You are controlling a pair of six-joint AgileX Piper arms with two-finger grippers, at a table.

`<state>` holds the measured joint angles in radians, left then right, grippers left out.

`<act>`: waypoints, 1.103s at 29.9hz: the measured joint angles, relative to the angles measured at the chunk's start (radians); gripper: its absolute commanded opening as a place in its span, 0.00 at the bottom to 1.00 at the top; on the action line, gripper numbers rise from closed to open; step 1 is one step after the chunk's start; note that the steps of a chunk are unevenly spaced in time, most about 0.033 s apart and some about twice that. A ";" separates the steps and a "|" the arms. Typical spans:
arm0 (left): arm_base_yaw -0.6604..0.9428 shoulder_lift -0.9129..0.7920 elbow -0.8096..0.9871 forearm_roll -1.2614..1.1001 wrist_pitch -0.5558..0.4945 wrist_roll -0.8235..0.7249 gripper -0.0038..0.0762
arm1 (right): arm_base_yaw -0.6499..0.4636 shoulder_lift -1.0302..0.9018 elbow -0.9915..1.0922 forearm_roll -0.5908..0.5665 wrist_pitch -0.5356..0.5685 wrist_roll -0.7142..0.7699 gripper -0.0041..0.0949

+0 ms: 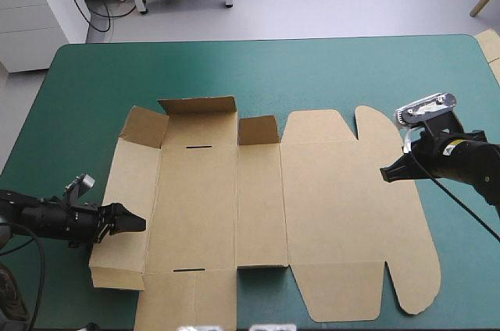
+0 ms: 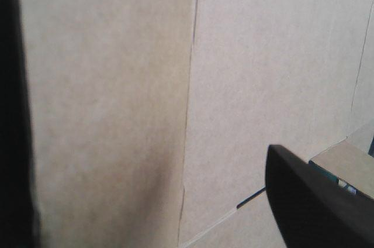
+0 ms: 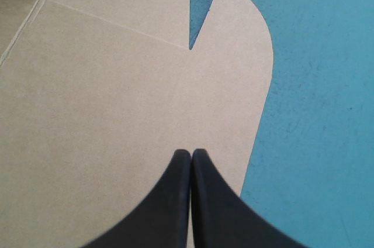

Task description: Fold the box

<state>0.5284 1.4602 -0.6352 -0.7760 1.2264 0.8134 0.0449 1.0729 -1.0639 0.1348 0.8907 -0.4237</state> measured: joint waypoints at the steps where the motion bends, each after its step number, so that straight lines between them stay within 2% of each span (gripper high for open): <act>1: 0.000 0.000 0.000 0.000 0.000 0.002 0.71 | 0.000 0.000 0.000 0.000 0.000 0.000 0.03; 3: 0.000 0.000 0.000 -0.001 0.000 0.002 0.67 | 0.000 0.000 0.000 0.000 0.001 -0.002 0.03; 5: -0.001 0.001 0.000 0.000 0.000 0.001 0.57 | 0.000 0.000 0.000 0.000 0.003 -0.002 0.03; 12: -0.005 0.012 0.011 0.029 -0.039 -0.003 0.06 | 0.000 0.000 0.000 0.000 0.004 -0.002 0.03; 28: -0.012 0.014 -0.045 0.049 -0.011 -0.007 0.04 | 0.000 0.000 0.000 0.000 0.014 -0.002 0.03; 33: -0.013 0.015 -0.108 0.117 -0.006 -0.053 0.04 | 0.000 0.000 0.000 0.000 0.010 -0.003 0.03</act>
<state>0.5149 1.4751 -0.7432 -0.6587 1.2206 0.7600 0.0449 1.0729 -1.0639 0.1348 0.9009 -0.4265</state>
